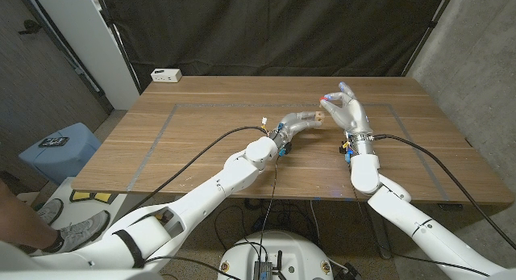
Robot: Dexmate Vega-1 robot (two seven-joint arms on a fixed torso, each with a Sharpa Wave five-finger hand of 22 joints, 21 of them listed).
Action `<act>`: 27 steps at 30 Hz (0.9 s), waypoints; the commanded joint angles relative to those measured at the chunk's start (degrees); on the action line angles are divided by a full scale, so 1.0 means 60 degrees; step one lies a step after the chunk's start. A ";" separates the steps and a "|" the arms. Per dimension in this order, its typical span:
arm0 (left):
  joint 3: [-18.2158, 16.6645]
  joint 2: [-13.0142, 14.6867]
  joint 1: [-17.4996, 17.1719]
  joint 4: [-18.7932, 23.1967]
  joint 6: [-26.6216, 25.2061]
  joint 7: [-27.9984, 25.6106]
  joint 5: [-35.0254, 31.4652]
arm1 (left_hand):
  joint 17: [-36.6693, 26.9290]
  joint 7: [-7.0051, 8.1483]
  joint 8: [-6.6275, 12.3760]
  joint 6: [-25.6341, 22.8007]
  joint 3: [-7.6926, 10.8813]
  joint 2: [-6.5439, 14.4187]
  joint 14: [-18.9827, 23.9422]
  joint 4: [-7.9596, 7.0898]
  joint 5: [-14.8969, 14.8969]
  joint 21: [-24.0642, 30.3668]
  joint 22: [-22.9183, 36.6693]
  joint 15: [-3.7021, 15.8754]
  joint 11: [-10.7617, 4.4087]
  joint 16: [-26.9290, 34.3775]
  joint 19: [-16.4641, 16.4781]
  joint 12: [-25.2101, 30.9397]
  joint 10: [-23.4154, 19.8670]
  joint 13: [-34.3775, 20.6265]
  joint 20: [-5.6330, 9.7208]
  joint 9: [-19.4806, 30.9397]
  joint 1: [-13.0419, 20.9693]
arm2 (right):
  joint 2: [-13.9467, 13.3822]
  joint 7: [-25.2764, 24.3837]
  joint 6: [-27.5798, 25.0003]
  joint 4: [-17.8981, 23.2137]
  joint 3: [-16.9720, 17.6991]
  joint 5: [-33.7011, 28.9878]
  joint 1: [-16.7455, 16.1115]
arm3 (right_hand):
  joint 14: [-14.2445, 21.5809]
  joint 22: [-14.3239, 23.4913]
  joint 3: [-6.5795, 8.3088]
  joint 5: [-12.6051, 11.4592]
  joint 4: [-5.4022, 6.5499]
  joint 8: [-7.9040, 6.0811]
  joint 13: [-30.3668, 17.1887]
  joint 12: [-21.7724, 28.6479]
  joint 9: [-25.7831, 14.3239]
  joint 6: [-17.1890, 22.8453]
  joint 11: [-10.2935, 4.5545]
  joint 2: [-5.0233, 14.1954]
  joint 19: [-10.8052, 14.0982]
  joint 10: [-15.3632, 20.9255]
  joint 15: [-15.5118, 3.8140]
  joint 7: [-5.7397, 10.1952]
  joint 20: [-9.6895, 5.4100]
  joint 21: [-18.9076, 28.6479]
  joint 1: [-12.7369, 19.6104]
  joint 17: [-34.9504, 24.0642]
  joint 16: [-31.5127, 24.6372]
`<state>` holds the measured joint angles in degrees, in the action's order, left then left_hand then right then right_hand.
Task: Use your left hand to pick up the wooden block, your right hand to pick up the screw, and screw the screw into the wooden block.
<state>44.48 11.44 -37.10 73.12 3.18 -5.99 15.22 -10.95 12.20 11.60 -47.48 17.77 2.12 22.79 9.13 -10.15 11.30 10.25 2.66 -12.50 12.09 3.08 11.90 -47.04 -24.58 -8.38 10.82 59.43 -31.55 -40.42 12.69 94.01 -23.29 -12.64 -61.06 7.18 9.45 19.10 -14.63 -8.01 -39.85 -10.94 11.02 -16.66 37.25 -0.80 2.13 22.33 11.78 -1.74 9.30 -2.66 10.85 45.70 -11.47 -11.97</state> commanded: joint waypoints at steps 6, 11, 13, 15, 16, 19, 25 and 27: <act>0.0004 -0.0028 0.0041 0.0019 -0.0064 0.0045 0.0102 | -0.0007 -0.0070 0.0038 -0.0046 0.0038 0.0032 -0.0067 0.0013 -0.0064 0.0045 0.0032 0.0588 -0.0028 0.0006 -0.0022 0.0057 -0.0013 -0.0050 -0.0087 0.0042 0.0203 | 0.0166 -0.0597 -0.0279 -0.0186 -0.0256 -0.0472 0.0138 | 0.0045 0.0036 -0.0017 -0.0071 -0.0014 -0.0052 -0.0028 0.0033 -0.0041 0.0008 0.0013 0.0120 0.0030 -0.0012 -0.0076 -0.0028 -0.0079 0.0019 0.0077 -0.0011 -0.0073; 0.0011 -0.0027 0.0051 0.0020 -0.0059 0.0054 0.0102 | -0.0006 -0.0078 0.0032 -0.0028 0.0039 0.0037 -0.0080 0.0010 -0.0065 0.0042 0.0032 0.0580 -0.0026 0.0003 -0.0033 0.0055 -0.0008 -0.0053 -0.0088 0.0042 0.0222 | 0.0131 -0.0607 -0.0317 -0.0191 -0.0303 -0.0483 0.0148 | 0.0057 0.0036 -0.0037 -0.0076 -0.0005 -0.0068 -0.0029 0.0035 -0.0051 0.0010 0.0031 0.0139 0.0049 -0.0007 -0.0078 -0.0040 -0.0092 0.0025 0.0059 -0.0017 -0.0079; 0.0007 -0.0033 0.0049 0.0015 -0.0048 0.0044 0.0105 | -0.0005 -0.0089 0.0030 -0.0022 0.0037 0.0038 -0.0081 0.0006 -0.0065 0.0044 0.0032 0.0586 -0.0026 0.0003 -0.0029 0.0056 -0.0008 -0.0054 -0.0103 0.0043 0.0227 | 0.0129 -0.0634 -0.0359 -0.0189 -0.0318 -0.0503 0.0149 | 0.0060 0.0036 -0.0047 -0.0078 -0.0004 -0.0072 -0.0029 0.0039 -0.0055 0.0006 0.0031 0.0143 0.0053 0.0001 -0.0072 -0.0040 -0.0090 0.0026 0.0053 -0.0019 -0.0081; 0.0006 -0.0027 0.0049 0.0026 -0.0049 0.0041 0.0103 | -0.0006 -0.0078 0.0035 -0.0032 0.0035 0.0039 -0.0080 0.0000 -0.0064 0.0045 0.0033 0.0584 -0.0026 0.0004 -0.0027 0.0056 -0.0008 -0.0055 -0.0109 0.0043 0.0224 | 0.0106 -0.0635 -0.0357 -0.0193 -0.0334 -0.0511 0.0152 | 0.0069 0.0036 -0.0053 -0.0080 -0.0007 -0.0081 -0.0030 0.0041 -0.0059 0.0014 0.0053 0.0144 0.0073 0.0009 -0.0051 -0.0048 -0.0070 0.0033 0.0052 -0.0020 -0.0084; 0.0008 -0.0025 0.0051 0.0027 -0.0046 0.0034 0.0094 | -0.0007 -0.0061 0.0035 -0.0033 0.0030 0.0040 -0.0076 -0.0009 -0.0062 0.0046 0.0033 0.0582 -0.0026 0.0006 -0.0023 0.0057 -0.0011 -0.0056 -0.0106 0.0043 0.0214 | 0.0093 -0.0643 -0.0347 -0.0199 -0.0341 -0.0522 0.0155 | 0.0105 0.0035 -0.0071 -0.0085 -0.0025 -0.0109 -0.0030 0.0053 -0.0065 0.0057 0.0114 0.0123 0.0119 0.0041 0.0009 -0.0072 -0.0004 0.0048 0.0060 -0.0018 -0.0095; 0.0002 -0.0023 0.0050 0.0037 -0.0057 0.0029 0.0101 | -0.0006 -0.0059 0.0036 -0.0035 0.0022 0.0032 -0.0061 -0.0019 -0.0059 0.0048 0.0033 0.0583 -0.0027 0.0012 -0.0020 0.0059 -0.0017 -0.0057 -0.0104 0.0042 0.0201 | 0.0086 -0.0712 -0.0403 -0.0193 -0.0358 -0.0586 0.0153 | 0.0125 0.0034 -0.0088 -0.0090 -0.0048 -0.0134 -0.0029 0.0051 -0.0071 0.0089 0.0123 0.0095 0.0152 0.0041 0.0018 -0.0082 0.0024 0.0057 0.0074 -0.0015 -0.0099; 0.0006 -0.0028 0.0059 0.0028 -0.0065 0.0050 0.0117 | -0.0010 -0.0035 0.0038 -0.0040 0.0004 0.0030 -0.0050 -0.0051 -0.0053 0.0051 0.0033 0.0580 -0.0029 0.0018 -0.0012 0.0064 -0.0027 -0.0060 -0.0100 0.0042 0.0157 | 0.0022 -0.0766 -0.0463 -0.0193 -0.0405 -0.0688 0.0150 | 0.0153 0.0032 -0.0111 -0.0092 -0.0101 -0.0168 -0.0028 0.0055 -0.0084 0.0115 0.0148 0.0041 0.0192 0.0063 0.0036 -0.0091 0.0065 0.0062 0.0120 -0.0006 -0.0099; 0.0013 -0.0024 0.0063 0.0030 -0.0074 0.0045 0.0105 | -0.0010 -0.0027 0.0034 -0.0029 -0.0005 0.0025 -0.0045 -0.0062 -0.0050 0.0053 0.0033 0.0571 -0.0030 0.0019 -0.0009 0.0066 -0.0033 -0.0062 -0.0100 0.0042 0.0138 | 0.0033 -0.0797 -0.0509 -0.0180 -0.0406 -0.0686 0.0137 | 0.0158 0.0032 -0.0115 -0.0092 -0.0117 -0.0183 -0.0027 0.0056 -0.0089 0.0132 0.0152 0.0030 0.0203 0.0068 0.0043 -0.0084 0.0065 0.0063 0.0140 -0.0004 -0.0098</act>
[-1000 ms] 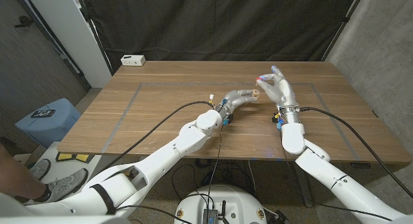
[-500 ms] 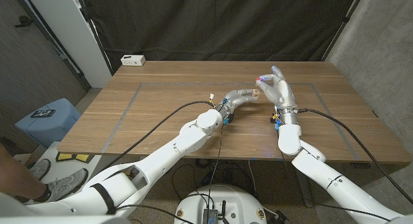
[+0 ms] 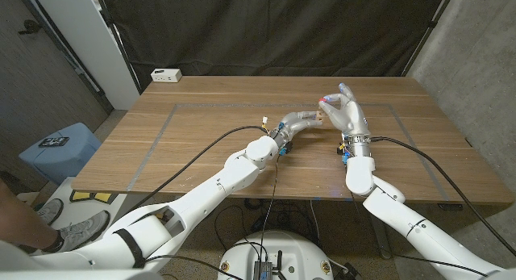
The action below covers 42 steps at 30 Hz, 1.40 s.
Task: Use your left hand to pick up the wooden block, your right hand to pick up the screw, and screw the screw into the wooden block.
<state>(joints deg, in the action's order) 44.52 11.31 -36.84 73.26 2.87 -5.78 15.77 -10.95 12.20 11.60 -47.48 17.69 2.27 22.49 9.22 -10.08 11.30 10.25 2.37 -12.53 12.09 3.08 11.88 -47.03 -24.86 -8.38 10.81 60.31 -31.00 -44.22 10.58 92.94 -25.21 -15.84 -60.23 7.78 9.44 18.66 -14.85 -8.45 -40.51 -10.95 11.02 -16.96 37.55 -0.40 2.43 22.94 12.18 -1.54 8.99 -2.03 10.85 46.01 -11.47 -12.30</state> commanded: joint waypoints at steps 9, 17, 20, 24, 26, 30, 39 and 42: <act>-0.0012 -0.0002 -0.0007 0.0032 -0.0052 -0.0024 0.0044 | -0.0017 -0.0022 0.0029 -0.0021 -0.0029 -0.0007 0.0036 -0.0134 -0.0046 0.0057 0.0033 0.0625 -0.0029 0.0032 0.0003 0.0078 -0.0058 -0.0021 -0.0095 0.0042 -0.0113 | -0.0091 -0.0310 -0.0216 -0.0118 -0.0184 -0.0334 0.0041 | 0.0104 0.0027 -0.0054 -0.0019 -0.0176 -0.0155 -0.0024 0.0048 -0.0070 0.0146 0.0006 -0.0142 0.0143 0.0006 -0.0007 0.0000 -0.0018 0.0055 0.0283 0.0021 -0.0033; -0.0015 -0.0013 -0.0012 0.0027 -0.0066 -0.0036 0.0061 | -0.0021 -0.0012 0.0025 -0.0014 -0.0057 -0.0014 0.0047 -0.0168 -0.0040 0.0058 0.0034 0.0634 -0.0031 0.0034 0.0007 0.0082 -0.0066 -0.0024 -0.0088 0.0040 -0.0187 | -0.0136 -0.0409 -0.0256 -0.0241 -0.0260 -0.0440 0.0107 | 0.0134 0.0026 -0.0057 0.0018 -0.0208 -0.0201 -0.0024 0.0045 -0.0089 0.0183 -0.0008 -0.0178 0.0155 0.0009 -0.0025 0.0010 -0.0017 0.0047 0.0373 0.0025 -0.0035; -0.0014 -0.0018 -0.0012 0.0015 -0.0048 -0.0050 0.0054 | -0.0020 -0.0006 0.0025 -0.0017 -0.0066 -0.0025 0.0058 -0.0170 -0.0038 0.0059 0.0034 0.0627 -0.0032 0.0037 0.0009 0.0082 -0.0066 -0.0025 -0.0089 0.0040 -0.0201 | -0.0132 -0.0434 -0.0276 -0.0261 -0.0268 -0.0426 0.0120 | 0.0137 0.0025 -0.0054 0.0030 -0.0213 -0.0218 -0.0024 0.0044 -0.0095 0.0199 0.0002 -0.0179 0.0160 0.0010 -0.0030 0.0009 -0.0020 0.0045 0.0403 0.0024 -0.0034; -0.0014 -0.0023 -0.0006 0.0001 -0.0059 -0.0044 0.0064 | -0.0019 -0.0005 0.0027 -0.0024 -0.0073 -0.0030 0.0054 -0.0173 -0.0037 0.0059 0.0034 0.0623 -0.0032 0.0034 0.0010 0.0083 -0.0067 -0.0027 -0.0088 0.0039 -0.0215 | -0.0140 -0.0444 -0.0265 -0.0282 -0.0285 -0.0402 0.0134 | 0.0152 0.0025 -0.0054 0.0048 -0.0217 -0.0239 -0.0023 0.0044 -0.0105 0.0212 0.0007 -0.0186 0.0168 0.0014 -0.0031 -0.0001 -0.0023 0.0042 0.0442 0.0023 -0.0036; -0.0013 -0.0026 0.0000 -0.0014 -0.0056 -0.0029 0.0071 | -0.0019 0.0000 0.0024 -0.0015 -0.0076 -0.0028 0.0051 -0.0176 -0.0038 0.0060 0.0034 0.0597 -0.0033 0.0032 0.0012 0.0084 -0.0069 -0.0028 -0.0096 0.0039 -0.0223 | -0.0156 -0.0429 -0.0276 -0.0279 -0.0294 -0.0395 0.0136 | 0.0150 0.0025 -0.0055 0.0058 -0.0220 -0.0245 -0.0023 0.0042 -0.0109 0.0208 -0.0004 -0.0192 0.0175 0.0011 -0.0036 0.0016 -0.0024 0.0043 0.0460 0.0023 -0.0033; -0.0010 -0.0040 0.0018 -0.0056 -0.0045 -0.0004 0.0084 | -0.0020 0.0008 0.0022 -0.0012 -0.0079 -0.0024 0.0056 -0.0179 -0.0039 0.0058 0.0034 0.0614 -0.0033 0.0034 0.0008 0.0085 -0.0071 -0.0029 -0.0093 0.0039 -0.0230 | -0.0146 -0.0433 -0.0309 -0.0289 -0.0306 -0.0364 0.0138 | 0.0158 0.0025 -0.0059 0.0080 -0.0211 -0.0261 -0.0024 0.0044 -0.0120 0.0207 0.0039 -0.0195 0.0184 0.0019 -0.0038 0.0019 -0.0033 0.0041 0.0482 0.0019 -0.0035; -0.0008 -0.0078 0.0072 -0.0169 -0.0009 0.0022 0.0089 | -0.0025 -0.0007 0.0023 -0.0020 -0.0089 -0.0004 0.0067 -0.0196 -0.0041 0.0059 0.0035 0.0606 -0.0031 0.0039 0.0013 0.0087 -0.0073 -0.0033 -0.0087 0.0038 -0.0268 | -0.0158 -0.0410 -0.0332 -0.0300 -0.0330 -0.0316 0.0164 | 0.0168 0.0024 -0.0071 0.0134 -0.0227 -0.0311 -0.0024 0.0043 -0.0143 0.0233 -0.0013 -0.0239 0.0200 0.0027 -0.0049 0.0013 -0.0031 0.0034 0.0565 0.0019 -0.0027; -0.0008 -0.0094 0.0089 -0.0212 0.0013 0.0029 0.0090 | -0.0027 0.0003 0.0023 -0.0021 -0.0098 -0.0007 0.0073 -0.0206 -0.0040 0.0059 0.0035 0.0614 -0.0031 0.0041 0.0014 0.0086 -0.0070 -0.0034 -0.0089 0.0038 -0.0292 | -0.0148 -0.0404 -0.0325 -0.0323 -0.0341 -0.0296 0.0185 | 0.0173 0.0024 -0.0069 0.0153 -0.0240 -0.0320 -0.0024 0.0042 -0.0149 0.0228 -0.0028 -0.0260 0.0201 0.0026 -0.0041 0.0027 -0.0030 0.0030 0.0608 0.0022 -0.0023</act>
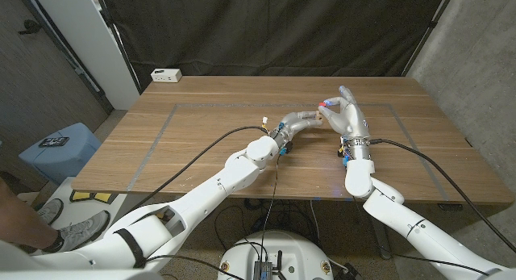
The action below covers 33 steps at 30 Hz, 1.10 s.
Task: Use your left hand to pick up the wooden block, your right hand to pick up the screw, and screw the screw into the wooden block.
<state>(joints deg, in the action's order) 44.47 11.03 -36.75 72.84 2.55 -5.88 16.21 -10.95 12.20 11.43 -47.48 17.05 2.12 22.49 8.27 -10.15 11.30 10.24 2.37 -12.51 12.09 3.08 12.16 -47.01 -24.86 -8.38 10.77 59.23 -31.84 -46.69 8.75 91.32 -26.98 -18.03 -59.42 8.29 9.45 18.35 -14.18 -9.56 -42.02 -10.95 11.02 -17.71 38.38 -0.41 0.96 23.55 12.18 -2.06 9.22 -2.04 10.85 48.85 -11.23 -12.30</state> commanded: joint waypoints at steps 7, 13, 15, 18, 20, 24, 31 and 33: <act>-0.0006 -0.0084 0.0103 -0.0225 0.0102 0.0047 0.0024 | -0.0023 0.0002 0.0044 -0.0004 -0.0007 0.0001 0.0089 -0.0048 -0.0028 0.0061 0.0036 0.0618 -0.0035 0.0042 0.0019 0.0040 -0.0073 -0.0037 -0.0086 0.0043 -0.0139 | -0.0006 0.0045 -0.0037 -0.0089 -0.0074 0.0100 0.0089 | 0.0099 0.0023 -0.0013 0.0109 -0.0085 -0.0112 -0.0024 0.0027 -0.0048 0.0097 -0.0094 -0.0074 0.0107 0.0000 0.0019 0.0005 -0.0030 0.0021 0.0264 -0.0013 -0.0011; 0.0001 -0.0111 0.0143 -0.0306 0.0146 0.0060 0.0009 | -0.0028 0.0006 0.0048 -0.0017 -0.0027 0.0001 0.0112 -0.0074 -0.0023 0.0064 0.0036 0.0618 -0.0037 0.0051 0.0030 0.0046 -0.0084 -0.0039 -0.0091 0.0042 -0.0200 | -0.0019 0.0092 0.0009 -0.0151 -0.0099 0.0134 0.0138 | 0.0099 0.0022 -0.0002 0.0167 -0.0108 -0.0155 -0.0025 0.0025 -0.0060 0.0136 -0.0135 -0.0131 0.0109 -0.0005 0.0006 0.0013 -0.0030 0.0014 0.0387 -0.0006 0.0002; 0.0005 -0.0124 0.0161 -0.0339 0.0164 0.0073 0.0006 | -0.0028 0.0011 0.0049 -0.0021 -0.0033 -0.0005 0.0109 -0.0077 -0.0021 0.0064 0.0036 0.0627 -0.0037 0.0048 0.0030 0.0047 -0.0086 -0.0040 -0.0095 0.0042 -0.0214 | 0.0004 0.0098 -0.0007 -0.0156 -0.0093 0.0174 0.0142 | 0.0094 0.0022 -0.0004 0.0189 -0.0068 -0.0166 -0.0025 0.0030 -0.0067 0.0137 -0.0092 -0.0110 0.0113 0.0008 0.0009 0.0001 -0.0027 0.0013 0.0375 -0.0019 -0.0001; 0.0018 -0.0141 0.0190 -0.0381 0.0185 0.0101 -0.0003 | -0.0022 0.0019 0.0043 -0.0008 -0.0033 -0.0016 0.0095 -0.0057 -0.0024 0.0064 0.0036 0.0629 -0.0039 0.0038 0.0031 0.0049 -0.0090 -0.0042 -0.0101 0.0042 -0.0198 | 0.0007 0.0099 0.0004 -0.0184 -0.0104 0.0178 0.0164 | 0.0093 0.0023 -0.0011 0.0211 -0.0005 -0.0164 -0.0026 0.0033 -0.0078 0.0093 -0.0043 -0.0068 0.0111 0.0015 0.0023 -0.0005 -0.0025 0.0010 0.0330 -0.0035 -0.0007; 0.0020 -0.0146 0.0201 -0.0398 0.0187 0.0121 0.0001 | -0.0014 0.0026 0.0038 0.0004 -0.0014 -0.0015 0.0079 -0.0017 -0.0033 0.0063 0.0036 0.0635 -0.0040 0.0027 0.0030 0.0050 -0.0091 -0.0044 -0.0102 0.0042 -0.0138 | -0.0012 0.0125 0.0021 -0.0187 -0.0111 0.0185 0.0170 | 0.0089 0.0025 -0.0025 0.0228 0.0062 -0.0173 -0.0028 0.0036 -0.0090 0.0080 0.0011 -0.0022 0.0109 0.0021 0.0035 0.0003 -0.0025 0.0008 0.0264 -0.0051 -0.0011; 0.0028 -0.0156 0.0219 -0.0433 0.0202 0.0146 -0.0001 | -0.0018 0.0014 0.0038 0.0003 -0.0007 0.0010 0.0072 -0.0015 -0.0037 0.0061 0.0036 0.0625 -0.0039 0.0025 0.0024 0.0046 -0.0080 -0.0046 -0.0099 0.0042 -0.0130 | -0.0010 0.0135 -0.0020 -0.0168 -0.0107 0.0206 0.0165 | 0.0092 0.0025 -0.0039 0.0240 0.0093 -0.0190 -0.0028 0.0036 -0.0100 0.0088 -0.0001 -0.0006 0.0115 0.0021 0.0036 -0.0003 -0.0021 0.0009 0.0229 -0.0059 -0.0015; 0.0041 -0.0143 0.0216 -0.0412 0.0205 0.0146 -0.0032 | -0.0026 0.0020 0.0039 -0.0010 -0.0055 -0.0007 0.0109 -0.0068 -0.0021 0.0061 0.0036 0.0620 -0.0036 0.0039 0.0029 0.0049 -0.0087 -0.0048 -0.0094 0.0040 -0.0260 | -0.0011 0.0182 0.0020 -0.0205 -0.0132 0.0247 0.0182 | 0.0094 0.0022 0.0004 0.0312 -0.0031 -0.0252 -0.0028 0.0025 -0.0117 0.0134 -0.0107 -0.0137 0.0118 0.0000 0.0012 0.0004 -0.0024 0.0000 0.0480 -0.0040 0.0014; 0.0040 -0.0134 0.0206 -0.0388 0.0192 0.0139 -0.0035 | -0.0025 0.0019 0.0043 -0.0020 -0.0060 -0.0016 0.0108 -0.0066 -0.0020 0.0061 0.0036 0.0613 -0.0037 0.0037 0.0030 0.0050 -0.0089 -0.0049 -0.0089 0.0039 -0.0266 | 0.0013 0.0171 0.0002 -0.0200 -0.0127 0.0269 0.0179 | 0.0090 0.0022 -0.0002 0.0326 -0.0003 -0.0259 -0.0028 0.0027 -0.0121 0.0131 -0.0116 -0.0127 0.0117 0.0004 0.0008 0.0012 -0.0028 -0.0001 0.0456 -0.0049 0.0011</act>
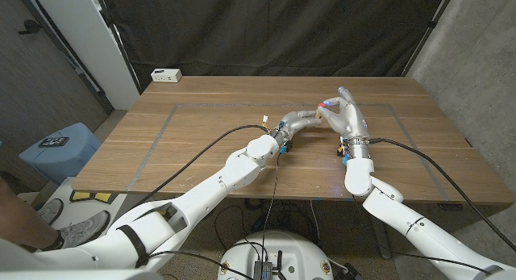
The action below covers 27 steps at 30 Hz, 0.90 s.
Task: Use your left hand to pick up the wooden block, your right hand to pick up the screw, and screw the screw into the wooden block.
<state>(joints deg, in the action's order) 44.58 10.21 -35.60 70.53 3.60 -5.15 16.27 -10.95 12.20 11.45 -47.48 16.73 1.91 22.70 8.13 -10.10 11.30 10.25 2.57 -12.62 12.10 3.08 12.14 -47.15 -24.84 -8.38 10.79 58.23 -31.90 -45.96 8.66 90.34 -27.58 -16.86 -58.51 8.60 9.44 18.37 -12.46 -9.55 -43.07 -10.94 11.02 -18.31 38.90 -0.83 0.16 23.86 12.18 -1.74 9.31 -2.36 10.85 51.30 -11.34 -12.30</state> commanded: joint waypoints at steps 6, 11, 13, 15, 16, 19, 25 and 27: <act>0.0022 0.0035 -0.0027 0.0078 -0.0027 0.0007 -0.0045 | -0.0032 0.0015 0.0034 -0.0013 -0.0026 0.0032 0.0092 -0.0072 -0.0028 0.0062 0.0036 0.0580 -0.0018 0.0045 0.0033 0.0054 -0.0067 -0.0054 -0.0092 0.0036 -0.0167 | -0.0007 0.0051 -0.0025 0.0029 -0.0015 0.0072 -0.0026 | 0.0050 0.0022 0.0011 0.0077 -0.0042 -0.0110 -0.0028 0.0027 -0.0029 0.0058 -0.0114 -0.0058 0.0067 0.0007 -0.0074 -0.0001 0.0027 -0.0004 0.0132 -0.0028 0.0017; 0.0022 0.0058 -0.0065 0.0130 -0.0016 0.0001 -0.0048 | -0.0034 0.0022 0.0035 -0.0018 -0.0035 0.0029 0.0102 -0.0080 -0.0027 0.0063 0.0036 0.0568 -0.0019 0.0048 0.0037 0.0054 -0.0065 -0.0055 -0.0094 0.0036 -0.0193 | -0.0031 0.0051 -0.0081 0.0118 0.0020 0.0103 -0.0115 | 0.0048 0.0021 0.0027 0.0106 -0.0025 -0.0128 -0.0029 0.0025 -0.0034 0.0063 -0.0105 -0.0068 0.0066 0.0001 -0.0082 -0.0001 0.0025 -0.0007 0.0147 -0.0044 0.0017; 0.0022 0.0074 -0.0085 0.0166 -0.0010 -0.0010 -0.0057 | -0.0040 0.0022 0.0032 -0.0015 -0.0047 0.0042 0.0120 -0.0105 -0.0027 0.0063 0.0036 0.0558 -0.0017 0.0057 0.0040 0.0053 -0.0065 -0.0055 -0.0090 0.0036 -0.0241 | -0.0035 0.0059 -0.0097 0.0143 0.0028 0.0121 -0.0142 | 0.0050 0.0021 0.0060 0.0124 -0.0085 -0.0136 -0.0029 0.0018 -0.0035 0.0062 -0.0167 -0.0127 0.0063 -0.0016 -0.0094 0.0008 0.0021 -0.0010 0.0262 -0.0034 0.0030; 0.0016 0.0087 -0.0116 0.0205 0.0005 -0.0036 -0.0065 | -0.0043 0.0012 0.0023 0.0006 -0.0064 0.0040 0.0128 -0.0123 -0.0027 0.0063 0.0036 0.0563 -0.0017 0.0060 0.0042 0.0052 -0.0061 -0.0056 -0.0094 0.0035 -0.0289 | -0.0057 0.0058 -0.0073 0.0144 0.0020 0.0099 -0.0156 | 0.0042 0.0020 0.0077 0.0138 -0.0097 -0.0154 -0.0029 0.0020 -0.0035 0.0096 -0.0175 -0.0152 0.0061 -0.0014 -0.0106 0.0000 0.0014 -0.0012 0.0305 -0.0034 0.0037; 0.0017 0.0097 -0.0129 0.0228 0.0002 -0.0045 -0.0071 | -0.0045 0.0009 0.0023 0.0004 -0.0069 0.0041 0.0135 -0.0130 -0.0027 0.0064 0.0036 0.0566 -0.0017 0.0063 0.0044 0.0051 -0.0058 -0.0056 -0.0094 0.0035 -0.0305 | -0.0048 0.0049 -0.0098 0.0161 0.0028 0.0106 -0.0169 | 0.0040 0.0020 0.0084 0.0146 -0.0103 -0.0156 -0.0029 0.0022 -0.0035 0.0096 -0.0171 -0.0168 0.0058 -0.0009 -0.0114 0.0014 0.0009 -0.0013 0.0326 -0.0034 0.0040; 0.0018 0.0108 -0.0156 0.0253 0.0043 -0.0057 -0.0086 | -0.0051 0.0001 0.0020 0.0004 -0.0095 0.0042 0.0149 -0.0161 -0.0027 0.0070 0.0036 0.0565 -0.0015 0.0069 0.0063 0.0048 -0.0047 -0.0056 -0.0084 0.0034 -0.0384 | -0.0053 0.0045 -0.0110 0.0190 0.0034 0.0104 -0.0194 | 0.0036 0.0019 0.0106 0.0173 -0.0132 -0.0165 -0.0029 0.0013 -0.0032 0.0110 -0.0246 -0.0241 0.0053 -0.0033 -0.0155 0.0038 0.0004 -0.0017 0.0409 -0.0030 0.0052; 0.0015 0.0129 -0.0195 0.0318 0.0038 -0.0068 -0.0091 | -0.0063 0.0011 0.0010 0.0015 -0.0176 0.0025 0.0193 -0.0245 -0.0024 0.0074 0.0036 0.0565 -0.0014 0.0085 0.0083 0.0049 -0.0046 -0.0057 -0.0085 0.0031 -0.0611 | -0.0050 0.0044 -0.0130 0.0260 0.0085 0.0169 -0.0253 | 0.0022 0.0016 0.0163 0.0204 -0.0177 -0.0175 -0.0030 0.0016 -0.0014 0.0146 -0.0317 -0.0397 0.0038 -0.0032 -0.0197 0.0043 -0.0013 -0.0025 0.0602 -0.0022 0.0075; 0.0018 0.0131 -0.0200 0.0327 0.0031 -0.0070 -0.0092 | -0.0062 0.0016 0.0003 0.0030 -0.0188 0.0017 0.0195 -0.0249 -0.0024 0.0072 0.0036 0.0570 -0.0016 0.0083 0.0081 0.0052 -0.0049 -0.0057 -0.0089 0.0030 -0.0638 | -0.0069 0.0053 -0.0135 0.0281 0.0097 0.0169 -0.0273 | 0.0022 0.0016 0.0174 0.0208 -0.0175 -0.0170 -0.0030 0.0015 -0.0010 0.0138 -0.0327 -0.0416 0.0038 -0.0036 -0.0214 0.0050 -0.0019 -0.0025 0.0627 -0.0023 0.0076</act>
<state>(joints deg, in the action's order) 44.69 10.75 -36.34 71.82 3.67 -5.26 15.87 -11.08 12.20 11.16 -47.26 15.63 2.14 23.23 7.00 -10.10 11.30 10.24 2.65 -12.61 12.32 3.39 12.15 -47.16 -25.20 -8.69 10.81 54.98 -32.13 -45.68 8.16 91.10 -27.52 -16.21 -59.28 8.60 9.45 19.19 -11.45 -10.31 -43.88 -10.95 11.02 -18.20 39.34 -2.59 -2.33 23.86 11.87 -1.74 9.74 -2.36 10.85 54.39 -11.34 -11.81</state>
